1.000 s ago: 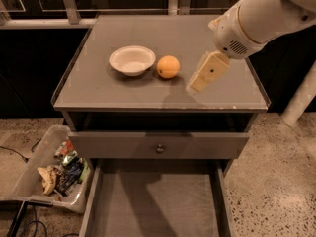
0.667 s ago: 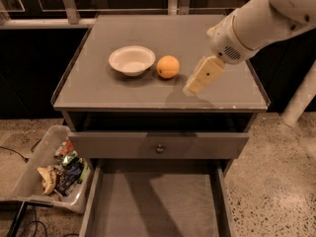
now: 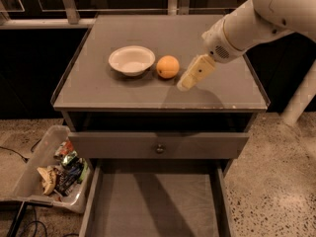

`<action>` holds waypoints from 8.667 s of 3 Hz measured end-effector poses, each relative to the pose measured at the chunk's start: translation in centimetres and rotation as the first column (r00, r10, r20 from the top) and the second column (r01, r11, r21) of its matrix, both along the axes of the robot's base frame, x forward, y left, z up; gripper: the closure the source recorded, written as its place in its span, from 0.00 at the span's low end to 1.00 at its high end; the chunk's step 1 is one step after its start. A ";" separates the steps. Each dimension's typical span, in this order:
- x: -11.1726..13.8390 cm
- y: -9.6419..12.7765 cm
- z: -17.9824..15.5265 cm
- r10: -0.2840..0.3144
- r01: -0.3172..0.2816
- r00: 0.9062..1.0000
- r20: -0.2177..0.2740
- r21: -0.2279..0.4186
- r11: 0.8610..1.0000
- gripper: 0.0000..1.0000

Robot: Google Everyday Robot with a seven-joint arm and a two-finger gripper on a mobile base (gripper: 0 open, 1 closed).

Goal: Place orange into middle drawer

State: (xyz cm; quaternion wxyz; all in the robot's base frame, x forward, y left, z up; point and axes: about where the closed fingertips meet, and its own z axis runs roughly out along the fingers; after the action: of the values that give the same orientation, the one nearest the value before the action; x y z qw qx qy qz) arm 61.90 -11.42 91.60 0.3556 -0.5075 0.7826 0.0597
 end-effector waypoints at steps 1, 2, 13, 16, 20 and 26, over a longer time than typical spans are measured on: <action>0.3 0.0 0.0 -0.001 0.001 1.000 0.000 0.004 1.000 0.00; 0.7 0.4 0.1 -0.002 0.002 1.000 0.015 0.017 1.000 0.00; 9.2 5.6 -6.2 -0.027 0.036 0.996 -0.081 0.113 0.993 1.00; 5.3 4.7 -1.1 0.054 -0.053 0.999 0.003 0.159 0.986 1.00; -13.4 -0.2 -1.4 -0.040 0.027 0.996 0.078 0.156 0.987 1.00; -16.7 1.8 -24.3 -0.142 0.191 0.960 -0.241 0.198 0.961 1.00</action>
Offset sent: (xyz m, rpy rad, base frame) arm 0.0126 0.0041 0.0024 0.0309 -0.0351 -0.0103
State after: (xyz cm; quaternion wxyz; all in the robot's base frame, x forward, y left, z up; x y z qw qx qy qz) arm 45.21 -9.63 67.34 0.3227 -0.3870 0.8464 0.1724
